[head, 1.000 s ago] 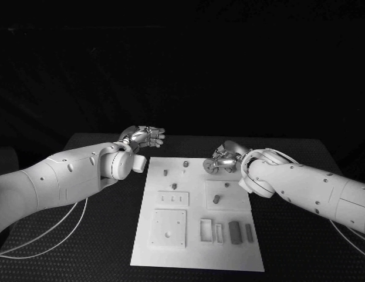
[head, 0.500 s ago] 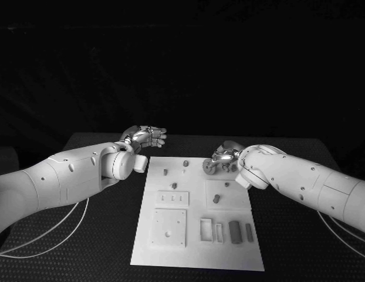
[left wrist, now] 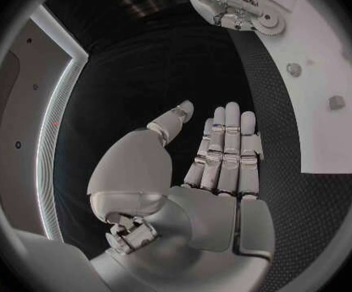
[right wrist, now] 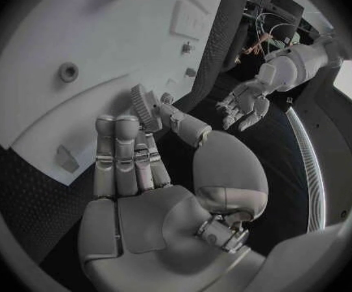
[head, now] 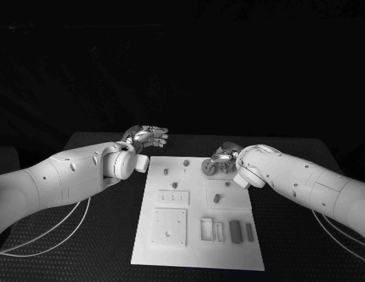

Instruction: Assemble the parts on the task board

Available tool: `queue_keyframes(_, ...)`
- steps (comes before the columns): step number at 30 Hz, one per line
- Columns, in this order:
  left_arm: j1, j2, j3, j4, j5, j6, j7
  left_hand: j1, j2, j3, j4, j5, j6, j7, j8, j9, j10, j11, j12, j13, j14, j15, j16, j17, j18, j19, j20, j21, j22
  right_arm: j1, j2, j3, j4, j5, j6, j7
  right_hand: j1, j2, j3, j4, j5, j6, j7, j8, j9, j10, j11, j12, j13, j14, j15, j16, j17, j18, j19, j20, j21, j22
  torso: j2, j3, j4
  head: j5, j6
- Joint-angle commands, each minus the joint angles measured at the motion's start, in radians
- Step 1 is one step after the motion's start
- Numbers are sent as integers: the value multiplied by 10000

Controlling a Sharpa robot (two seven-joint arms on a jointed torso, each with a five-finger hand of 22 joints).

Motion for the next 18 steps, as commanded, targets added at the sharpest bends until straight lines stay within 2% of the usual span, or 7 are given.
queue_keyframes(1,8,30,8,26,-15,157,61,-67,32,5,-61,-57,-70,24,-36,-3,-29,24,-71,10,-38,8,-40,15,101,-64,23,44,190,-7,35,-12,-90,48,454,-58,-22,-21,-203,-26,61,-209,44,-164,-7,-217,41,-116,-39,-61,94,60,7,554,-124,10,82,151,-3,-5,-6,8,-8)
queue_keyframes(4,8,29,8,25,-15,159,60,-67,32,6,-61,-57,-71,25,-37,-3,-31,24,-72,10,-38,8,-41,16,101,-65,24,45,190,-15,55,-53,-156,-211,334,-59,20,-157,-561,-42,72,-467,173,-307,-81,-465,159,-241,-86,-172,207,101,16,554,-243,37,97,163,-8,-8,-4,8,-19)
queue_keyframes(6,8,18,8,25,-15,157,58,-68,33,6,-61,-57,-72,25,-37,-3,-32,25,-73,10,-38,9,-41,16,101,-65,24,45,190,-29,45,-69,-144,-304,59,-16,86,-237,-793,-41,84,-643,257,-399,-137,-656,240,-304,-127,-255,285,145,25,554,-319,62,111,167,-8,-1,-18,15,-24)
queue_keyframes(11,8,9,8,30,-15,157,57,-70,31,5,-62,-57,-74,26,-37,-4,-34,26,-75,10,-39,9,-42,17,101,-66,24,46,190,-30,39,-93,-181,-782,-31,-50,238,-526,-1337,-48,227,-1191,483,-665,-278,-1384,462,-307,-342,-438,501,245,23,554,-489,128,113,156,-11,4,-33,22,-22)
queue_keyframes(18,8,11,8,30,-15,169,50,-72,31,6,-62,-57,-76,28,-38,-4,-35,27,-76,11,-39,9,-43,19,101,-67,24,47,190,-30,56,-168,-292,-1080,-54,-147,407,-530,-1609,-37,137,-1314,518,-680,-306,-1571,509,-188,-443,-515,548,345,-4,554,-552,171,121,133,-8,2,-21,0,-27)
